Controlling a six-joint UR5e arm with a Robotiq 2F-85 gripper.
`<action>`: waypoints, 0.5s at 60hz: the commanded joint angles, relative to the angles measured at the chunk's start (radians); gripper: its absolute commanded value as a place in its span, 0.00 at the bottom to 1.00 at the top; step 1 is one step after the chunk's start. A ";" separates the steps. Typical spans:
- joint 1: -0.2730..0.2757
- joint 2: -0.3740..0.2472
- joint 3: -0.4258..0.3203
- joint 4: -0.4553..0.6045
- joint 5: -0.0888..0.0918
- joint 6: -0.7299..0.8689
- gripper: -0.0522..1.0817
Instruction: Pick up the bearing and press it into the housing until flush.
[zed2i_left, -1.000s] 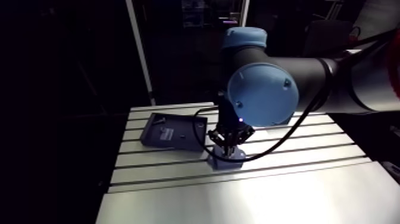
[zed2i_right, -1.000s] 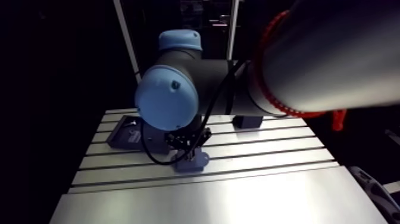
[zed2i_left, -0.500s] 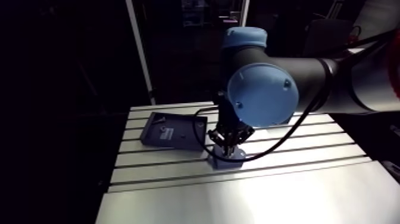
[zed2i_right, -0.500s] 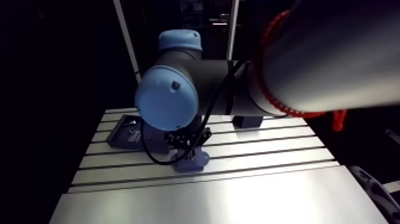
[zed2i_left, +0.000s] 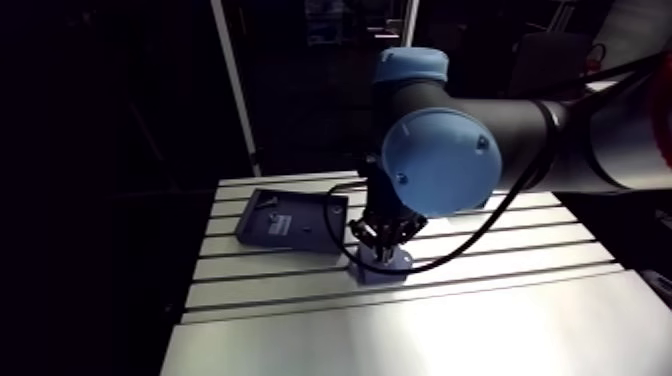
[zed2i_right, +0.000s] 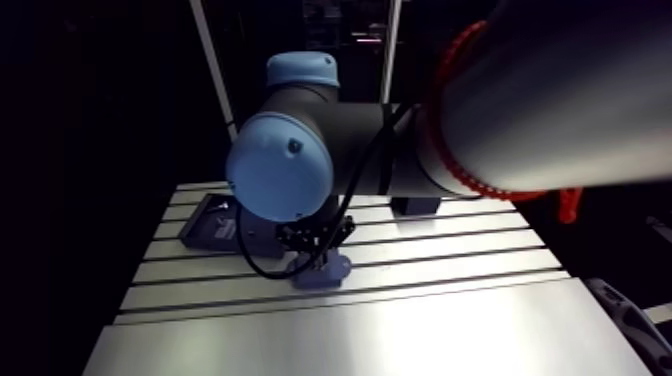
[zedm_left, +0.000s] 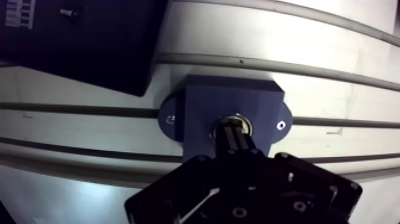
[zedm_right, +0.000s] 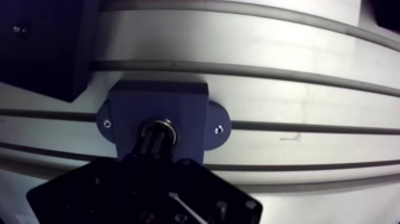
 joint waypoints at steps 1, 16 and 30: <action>-0.001 -0.016 -0.012 0.001 0.006 0.001 0.99; 0.000 -0.069 -0.030 0.026 0.002 -0.002 0.99; 0.004 -0.123 -0.091 0.190 -0.007 0.004 0.07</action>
